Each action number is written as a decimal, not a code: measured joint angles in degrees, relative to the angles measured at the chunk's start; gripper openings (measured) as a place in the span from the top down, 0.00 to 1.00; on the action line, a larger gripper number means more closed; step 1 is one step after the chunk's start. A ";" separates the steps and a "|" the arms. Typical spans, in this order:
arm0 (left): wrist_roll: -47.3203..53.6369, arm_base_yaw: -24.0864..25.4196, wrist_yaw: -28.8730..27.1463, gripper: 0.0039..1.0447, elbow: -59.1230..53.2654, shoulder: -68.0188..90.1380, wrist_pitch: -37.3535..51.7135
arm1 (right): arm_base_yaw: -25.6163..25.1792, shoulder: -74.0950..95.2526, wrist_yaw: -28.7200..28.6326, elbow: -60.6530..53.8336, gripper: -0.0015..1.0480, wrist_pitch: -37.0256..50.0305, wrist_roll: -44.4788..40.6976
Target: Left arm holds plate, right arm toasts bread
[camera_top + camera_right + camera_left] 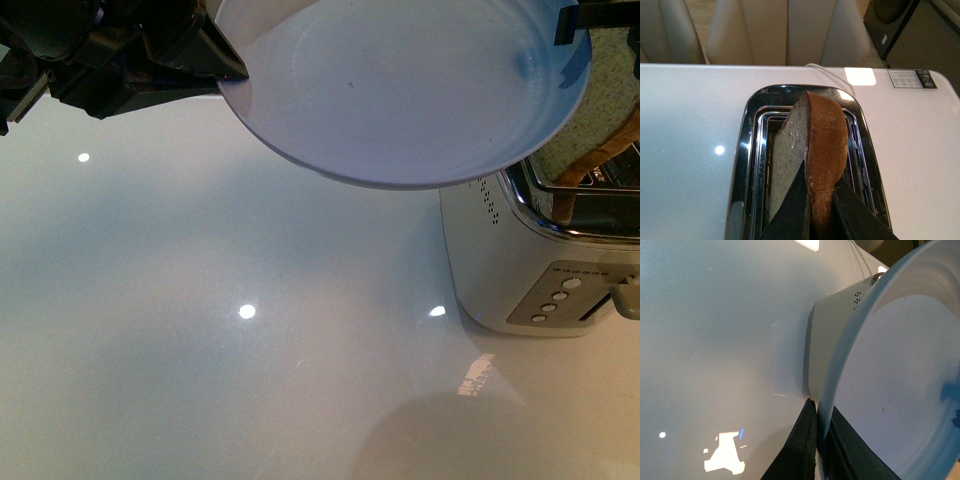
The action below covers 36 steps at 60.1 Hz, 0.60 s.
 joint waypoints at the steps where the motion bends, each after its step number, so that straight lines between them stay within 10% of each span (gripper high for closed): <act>1: 0.00 0.00 -0.02 0.97 0.02 0.00 0.00 | 0.00 0.17 0.02 0.00 0.96 0.00 0.00; 13: 0.00 0.00 -0.02 0.97 0.02 0.00 0.00 | 0.02 0.61 0.13 0.00 0.96 0.02 0.35; 36: 0.00 0.00 0.00 0.97 0.02 0.00 0.00 | 0.00 -0.66 -1.09 -0.57 0.42 0.02 2.10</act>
